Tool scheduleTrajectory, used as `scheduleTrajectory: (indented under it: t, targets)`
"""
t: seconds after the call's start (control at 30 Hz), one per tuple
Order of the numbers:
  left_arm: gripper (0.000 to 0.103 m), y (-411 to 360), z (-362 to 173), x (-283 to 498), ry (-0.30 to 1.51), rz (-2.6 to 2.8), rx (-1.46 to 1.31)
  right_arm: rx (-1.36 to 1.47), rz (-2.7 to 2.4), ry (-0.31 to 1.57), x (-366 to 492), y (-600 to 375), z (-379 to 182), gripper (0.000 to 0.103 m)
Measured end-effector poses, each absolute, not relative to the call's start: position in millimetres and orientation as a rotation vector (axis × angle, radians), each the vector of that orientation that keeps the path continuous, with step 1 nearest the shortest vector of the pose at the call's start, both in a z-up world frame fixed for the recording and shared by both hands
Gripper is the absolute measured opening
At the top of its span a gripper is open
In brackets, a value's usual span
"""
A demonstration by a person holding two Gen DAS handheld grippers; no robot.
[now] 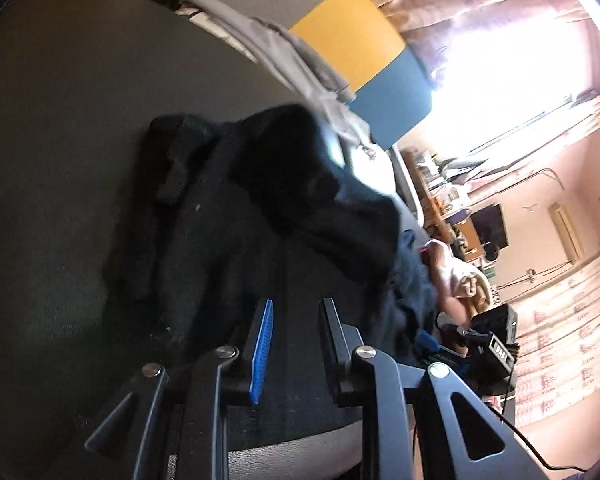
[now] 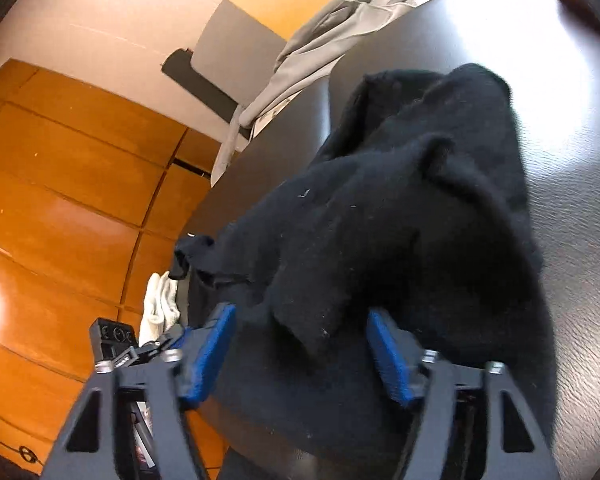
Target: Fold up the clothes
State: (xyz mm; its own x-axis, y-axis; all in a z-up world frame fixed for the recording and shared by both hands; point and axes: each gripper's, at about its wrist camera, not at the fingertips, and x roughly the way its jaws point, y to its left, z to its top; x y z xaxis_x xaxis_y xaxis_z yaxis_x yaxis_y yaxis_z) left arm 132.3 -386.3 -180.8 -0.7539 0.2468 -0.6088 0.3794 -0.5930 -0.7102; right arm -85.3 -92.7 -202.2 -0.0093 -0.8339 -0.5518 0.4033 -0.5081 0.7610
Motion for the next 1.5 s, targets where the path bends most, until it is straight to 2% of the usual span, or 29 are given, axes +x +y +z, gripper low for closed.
scheduleTrajectory:
  t: [0.03, 0.07, 0.1, 0.17, 0.43, 0.57, 0.6, 0.63, 0.67, 0.7, 0.83, 1.0, 1.07, 1.2, 1.27, 1.33, 1.47, 1.5]
  targets:
    - [0.023, -386, -183, 133, 1.385, -2.511, 1.072, 1.335, -1.676, -0.504, -86, -97, -205, 0.054]
    - [0.023, -386, -185, 133, 1.392, -2.507, 1.076, 1.342, -1.665, -0.525, -89, -101, -207, 0.040]
    - [0.023, -386, -185, 134, 1.396, -2.511, 1.075, 1.334, -1.662, -0.539, -90, -103, -206, 0.021]
    - [0.023, -387, -184, 134, 1.401, -2.520, 1.075, 1.315, -1.656, -0.569, -94, -106, -203, 0.007]
    - [0.023, -390, -167, 105, 1.273, -2.615, 1.090, 1.184, -1.674, -0.651, -147, -121, -166, 0.007]
    - [0.023, -398, -166, 83, 1.226, -2.631, 1.118, 1.213, -1.693, -0.705, -182, -138, -169, 0.014]
    - [0.023, -402, -167, 78, 1.217, -2.628, 1.127, 1.233, -1.709, -0.730, -192, -139, -172, 0.031]
    - [0.023, -407, -167, 73, 1.209, -2.626, 1.136, 1.243, -1.715, -0.750, -199, -140, -174, 0.043]
    - [0.023, -411, -168, 68, 1.201, -2.625, 1.142, 1.236, -1.732, -0.760, -203, -138, -173, 0.064]
    - [0.023, -415, -168, 64, 1.195, -2.619, 1.139, 1.219, -1.745, -0.752, -204, -135, -169, 0.067]
    - [0.023, -438, -169, 58, 1.230, -2.589, 1.073, 1.165, -1.814, -0.653, -195, -122, -151, 0.067]
    - [0.023, -457, -164, 77, 1.107, -2.523, 0.975, 1.088, -1.954, -0.241, -147, -125, -129, 0.067]
    - [0.028, -462, -162, 88, 1.064, -2.520, 0.990, 1.070, -2.034, -0.107, -133, -121, -132, 0.067]
    - [0.031, -463, -164, 99, 1.003, -2.546, 1.073, 1.137, -2.075, -0.072, -129, -107, -152, 0.067]
    - [0.036, -460, -163, 97, 0.950, -2.569, 1.119, 1.165, -2.087, -0.078, -131, -97, -160, 0.067]
    - [0.045, -455, -166, 90, 0.921, -2.581, 1.169, 1.171, -2.086, -0.118, -132, -93, -164, 0.067]
    - [0.047, -455, -176, 75, 0.925, -2.562, 1.248, 1.169, -2.085, -0.104, -129, -93, -162, 0.067]
    - [0.044, -455, -177, 73, 0.918, -2.557, 1.255, 1.168, -2.085, -0.084, -128, -95, -161, 0.067]
